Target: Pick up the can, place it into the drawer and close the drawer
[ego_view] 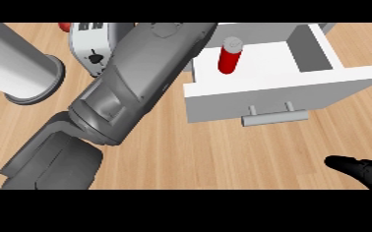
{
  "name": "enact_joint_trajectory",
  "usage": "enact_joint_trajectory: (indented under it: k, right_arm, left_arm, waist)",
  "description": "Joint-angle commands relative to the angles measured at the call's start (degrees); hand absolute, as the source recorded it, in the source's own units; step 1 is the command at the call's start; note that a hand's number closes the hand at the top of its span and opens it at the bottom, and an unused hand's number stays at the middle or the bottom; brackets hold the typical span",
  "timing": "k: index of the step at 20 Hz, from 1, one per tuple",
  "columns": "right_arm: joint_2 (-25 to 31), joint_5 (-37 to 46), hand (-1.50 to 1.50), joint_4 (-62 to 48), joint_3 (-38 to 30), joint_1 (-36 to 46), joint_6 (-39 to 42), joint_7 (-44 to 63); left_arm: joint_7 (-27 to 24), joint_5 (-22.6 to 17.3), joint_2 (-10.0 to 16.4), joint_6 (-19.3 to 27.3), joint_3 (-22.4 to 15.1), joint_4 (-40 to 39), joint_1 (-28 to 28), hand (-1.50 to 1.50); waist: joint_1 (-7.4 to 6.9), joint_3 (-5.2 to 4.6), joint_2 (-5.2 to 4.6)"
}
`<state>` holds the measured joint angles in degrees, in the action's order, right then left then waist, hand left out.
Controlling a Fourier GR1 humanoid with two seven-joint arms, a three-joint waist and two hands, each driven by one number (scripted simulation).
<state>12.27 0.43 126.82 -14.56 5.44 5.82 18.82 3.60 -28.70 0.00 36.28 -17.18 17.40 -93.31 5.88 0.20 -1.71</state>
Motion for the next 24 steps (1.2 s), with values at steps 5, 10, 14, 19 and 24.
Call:
enact_joint_trajectory:
  k: [5,10,14,19,24]
  right_arm:
    - [5.2,11.3,-1.50,-2.1,4.8,2.4,2.7,-5.7]
    - [6.5,23.7,-1.50,-10.3,10.7,7.1,0.3,-8.4]
    - [5.3,32.6,-1.50,-15.6,16.9,9.0,-2.8,-11.4]
    - [4.7,40.9,-1.50,-24.8,21.4,13.5,-5.4,-12.4]
    - [5.1,46.0,-1.50,-39.0,20.8,19.8,-8.7,-15.8]
  left_arm:
    - [-3.4,-3.6,0.0,-0.1,1.4,-0.9,0.5,-1.50]
    - [-2.6,-5.8,0.0,0.3,0.9,0.8,-0.7,-1.50]
    - [-4.2,-5.8,0.0,0.5,1.1,-0.5,-0.6,-1.50]
    - [-3.1,-4.7,0.0,1.4,0.0,-1.9,-2.2,-1.50]
    - [-2.6,-4.6,1.3,-2.1,1.5,-1.3,-1.8,-1.50]
  waist:
    - [-0.54,-0.05,-0.14]
    - [-2.49,-0.08,0.24]
    - [-3.39,-0.08,0.27]
    - [-4.34,-0.11,0.54]
    - [-5.90,-0.14,0.83]
